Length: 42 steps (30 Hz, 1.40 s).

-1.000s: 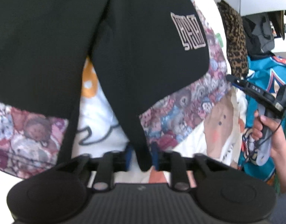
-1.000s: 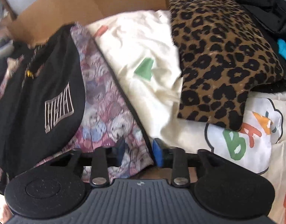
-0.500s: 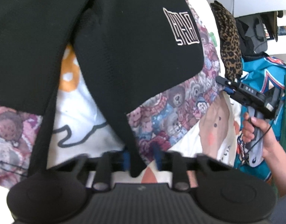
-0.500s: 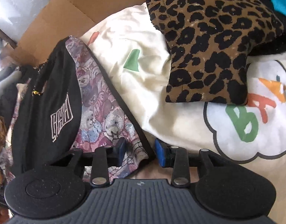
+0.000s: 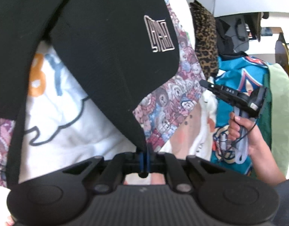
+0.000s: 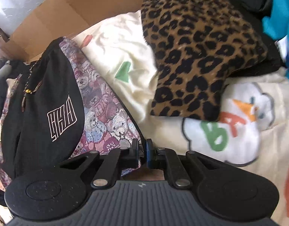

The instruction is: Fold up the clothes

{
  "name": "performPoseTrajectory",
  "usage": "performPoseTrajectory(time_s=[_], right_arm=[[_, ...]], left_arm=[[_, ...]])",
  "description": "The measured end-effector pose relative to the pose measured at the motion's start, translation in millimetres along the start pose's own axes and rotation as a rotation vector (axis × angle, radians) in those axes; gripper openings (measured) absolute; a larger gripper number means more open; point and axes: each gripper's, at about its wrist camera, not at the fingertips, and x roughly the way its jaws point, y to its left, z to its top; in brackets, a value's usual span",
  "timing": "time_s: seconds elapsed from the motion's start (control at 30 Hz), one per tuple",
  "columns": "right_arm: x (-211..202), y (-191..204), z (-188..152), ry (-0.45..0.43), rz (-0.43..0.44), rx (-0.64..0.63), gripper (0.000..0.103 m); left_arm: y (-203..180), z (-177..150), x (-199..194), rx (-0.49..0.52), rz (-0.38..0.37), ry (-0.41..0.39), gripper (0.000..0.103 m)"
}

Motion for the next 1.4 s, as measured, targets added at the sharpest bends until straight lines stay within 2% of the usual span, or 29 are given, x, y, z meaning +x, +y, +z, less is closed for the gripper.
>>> performPoseTrajectory(time_s=[0.17, 0.33, 0.4, 0.43, 0.5, 0.57, 0.6, 0.67, 0.77, 0.97, 1.2, 1.4], right_arm=[[-3, 4, 1, -0.017, -0.059, -0.04, 0.006], [30, 5, -8, 0.044, -0.076, -0.054, 0.008], [33, 6, -9, 0.046, -0.087, -0.056, 0.017], [32, 6, -9, 0.045, -0.09, -0.053, 0.017], [27, 7, -8, 0.035, -0.093, -0.047, 0.021], [22, 8, -7, 0.026, -0.096, -0.044, 0.022], [19, 9, -8, 0.023, -0.1, -0.042, 0.023], [14, 11, -7, 0.023, -0.107, -0.033, 0.023], [6, 18, -8, 0.011, -0.104, -0.032, 0.028], [-7, 34, -8, -0.008, -0.096, -0.051, 0.031], [-30, 53, -2, -0.047, -0.079, -0.063, 0.035], [-48, 70, 0, -0.086, -0.049, -0.054, 0.039]], left_arm=[[-7, 2, 0, 0.005, -0.03, 0.009, 0.003], [8, -2, 13, -0.021, 0.056, 0.048, 0.003], [8, -1, 14, -0.012, 0.082, 0.054, 0.004], [8, 0, 14, -0.007, 0.096, 0.058, 0.006], [4, 1, 13, 0.012, 0.127, 0.066, 0.016], [-2, 0, 8, 0.036, 0.131, 0.059, 0.021], [-4, 0, 4, 0.04, 0.132, 0.055, 0.028], [-7, 4, -3, 0.042, 0.149, 0.042, 0.036], [-13, 13, -13, 0.057, 0.175, 0.019, 0.043], [-22, 34, -36, 0.071, 0.261, -0.005, 0.05], [-33, 49, -70, 0.073, 0.285, -0.074, 0.053], [-28, 61, -116, 0.049, 0.327, -0.152, 0.055]])
